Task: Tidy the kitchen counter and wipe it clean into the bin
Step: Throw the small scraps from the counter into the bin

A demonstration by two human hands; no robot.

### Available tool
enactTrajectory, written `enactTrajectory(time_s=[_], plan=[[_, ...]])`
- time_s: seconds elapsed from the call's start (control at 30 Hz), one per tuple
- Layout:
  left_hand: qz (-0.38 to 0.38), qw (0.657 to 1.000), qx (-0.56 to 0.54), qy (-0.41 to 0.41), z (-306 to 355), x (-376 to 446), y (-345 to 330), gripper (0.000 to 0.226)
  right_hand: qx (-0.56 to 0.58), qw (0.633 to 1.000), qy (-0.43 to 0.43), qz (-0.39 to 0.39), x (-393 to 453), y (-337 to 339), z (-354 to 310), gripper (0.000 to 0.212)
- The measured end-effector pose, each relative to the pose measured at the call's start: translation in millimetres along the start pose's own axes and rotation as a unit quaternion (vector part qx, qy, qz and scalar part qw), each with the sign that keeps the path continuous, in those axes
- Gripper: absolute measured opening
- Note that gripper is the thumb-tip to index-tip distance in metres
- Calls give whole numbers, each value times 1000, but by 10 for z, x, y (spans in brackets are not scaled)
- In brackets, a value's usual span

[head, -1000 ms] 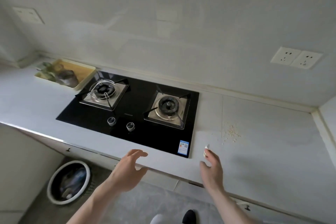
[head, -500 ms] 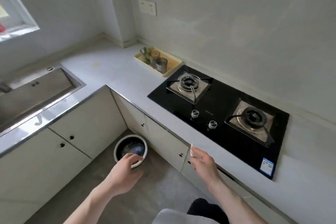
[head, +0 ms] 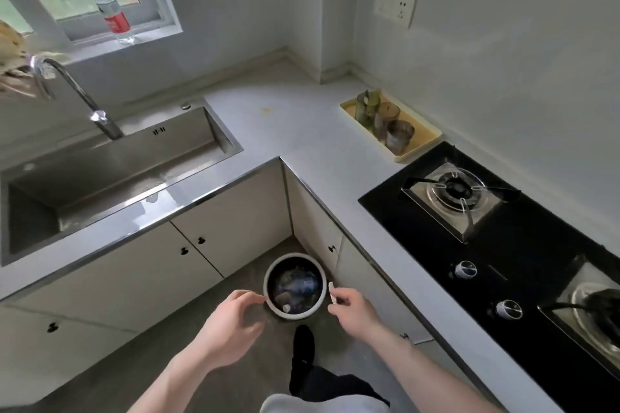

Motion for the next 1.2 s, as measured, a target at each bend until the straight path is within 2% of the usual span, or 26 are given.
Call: enactTrajectory(time_s=[0.17,0.37,0.57,1.0,1.2], plan=[[-27,999,12,20,-55,465,272,37,-53,998,-22,-39,568,-120,-333,52],[-4,999,10,35,-93,976,674,47,-110,991,-27,-75,1209,-135,-643,54],[4,999,9,44,-121,1259,948,47,-148,982,-34,-114,1634,-208,-783,53],[-6,998,2,61,-320,1467,1128,48,-172,973,-61,-144,1975,-383,-745,56],[-5,997,-17,70,-444,1412,1147,47,-184,974,-49,-124,1788,-300,-803,54]])
Point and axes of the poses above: each hand's wrist, its own x-axis towards the middle knuckle, its own y-axis out of the back of the hand, z = x × y, the point moved 3 cm from there along x, towards the middle knuckle, and after that the axes turned 3 degrees about -x, right-handed, at the moved point
